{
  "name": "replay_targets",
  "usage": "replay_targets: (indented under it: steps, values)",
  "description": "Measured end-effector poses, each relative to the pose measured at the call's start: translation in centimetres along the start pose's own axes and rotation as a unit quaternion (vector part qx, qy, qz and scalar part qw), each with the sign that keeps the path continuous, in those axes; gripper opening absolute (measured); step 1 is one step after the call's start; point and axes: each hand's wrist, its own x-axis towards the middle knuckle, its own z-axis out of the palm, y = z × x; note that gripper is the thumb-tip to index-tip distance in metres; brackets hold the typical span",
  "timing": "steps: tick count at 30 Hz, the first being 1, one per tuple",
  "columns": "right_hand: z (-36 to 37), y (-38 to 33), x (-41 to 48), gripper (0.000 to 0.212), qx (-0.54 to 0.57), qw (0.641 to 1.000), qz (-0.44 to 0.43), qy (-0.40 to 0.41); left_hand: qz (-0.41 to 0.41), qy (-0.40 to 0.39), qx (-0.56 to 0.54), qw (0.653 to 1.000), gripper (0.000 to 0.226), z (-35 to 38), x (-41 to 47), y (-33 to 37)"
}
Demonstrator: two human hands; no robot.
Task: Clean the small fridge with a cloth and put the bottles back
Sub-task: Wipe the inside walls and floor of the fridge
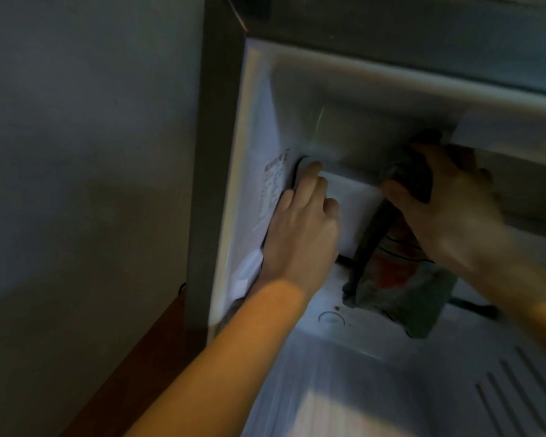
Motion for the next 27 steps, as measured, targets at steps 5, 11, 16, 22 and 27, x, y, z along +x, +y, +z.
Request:
replay_targets:
  steps: [5,11,16,22,27]
  values:
    - [1.5,-2.2,0.5,0.043,0.095,0.979,-0.152,0.093,0.004,0.003,0.016,1.0,0.043,0.4,0.2,0.0]
    - [3.7,-6.4,3.8,0.044,-0.049,0.961,-0.254,0.095,0.013,-0.072,0.098,0.993,0.039,0.7,-0.1,-1.2]
    - [2.3,-2.6,2.4,0.051,-0.12,0.968,-0.209,0.069,0.043,-0.054,0.088,0.994,0.028,0.3,-0.4,-0.7]
    - [0.6,4.3,-0.3,0.07,-0.094,0.985,-0.1,0.109,0.063,-0.018,0.084,0.994,0.016,-0.1,-0.3,-0.2]
    - [2.2,6.8,-1.5,0.047,-0.045,0.973,0.015,0.226,0.071,0.054,-0.01,0.996,0.034,0.1,-0.9,2.8]
